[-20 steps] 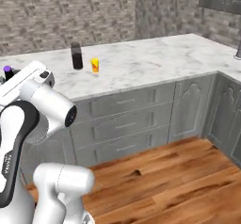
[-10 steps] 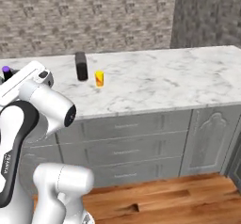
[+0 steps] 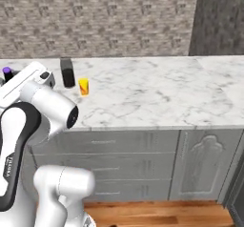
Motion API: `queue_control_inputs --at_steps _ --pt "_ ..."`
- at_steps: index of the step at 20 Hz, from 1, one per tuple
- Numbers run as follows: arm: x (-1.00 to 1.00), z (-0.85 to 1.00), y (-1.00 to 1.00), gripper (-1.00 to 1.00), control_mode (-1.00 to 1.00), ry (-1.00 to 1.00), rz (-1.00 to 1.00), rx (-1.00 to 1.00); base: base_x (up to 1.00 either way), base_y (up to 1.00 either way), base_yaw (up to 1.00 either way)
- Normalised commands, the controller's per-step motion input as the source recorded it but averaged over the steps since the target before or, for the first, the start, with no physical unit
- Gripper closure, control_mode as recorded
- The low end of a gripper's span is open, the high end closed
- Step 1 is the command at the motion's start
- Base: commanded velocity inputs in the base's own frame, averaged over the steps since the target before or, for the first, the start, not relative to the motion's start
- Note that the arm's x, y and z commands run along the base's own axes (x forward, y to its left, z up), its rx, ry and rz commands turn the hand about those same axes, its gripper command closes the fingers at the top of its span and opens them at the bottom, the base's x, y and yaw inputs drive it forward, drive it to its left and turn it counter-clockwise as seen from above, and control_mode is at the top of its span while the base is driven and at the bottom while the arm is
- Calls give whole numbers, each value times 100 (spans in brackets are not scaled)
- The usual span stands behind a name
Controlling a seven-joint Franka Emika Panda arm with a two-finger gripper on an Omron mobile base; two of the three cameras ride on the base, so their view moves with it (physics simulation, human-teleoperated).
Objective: Open the cabinet directly in front. Then move the beer and the cup to the dining counter with the jar on it.
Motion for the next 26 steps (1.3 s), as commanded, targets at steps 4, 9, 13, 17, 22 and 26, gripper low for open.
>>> queue_control_inputs --at_steps 4,9,13,17,22,26 --pt "0 0 0 100 100 0 0 0 56 4 16" --pt "0 0 0 100 100 0 0 0 74 14 7" --pt "0 0 0 100 100 0 0 0 27 13 1" --pt "0 0 0 100 100 0 0 0 0 1 0" --pt "0 -15 0 100 -100 23 -1 -12 0 0 0" --pt "9 -27 0 100 -100 34 0 -15 0 0 0"
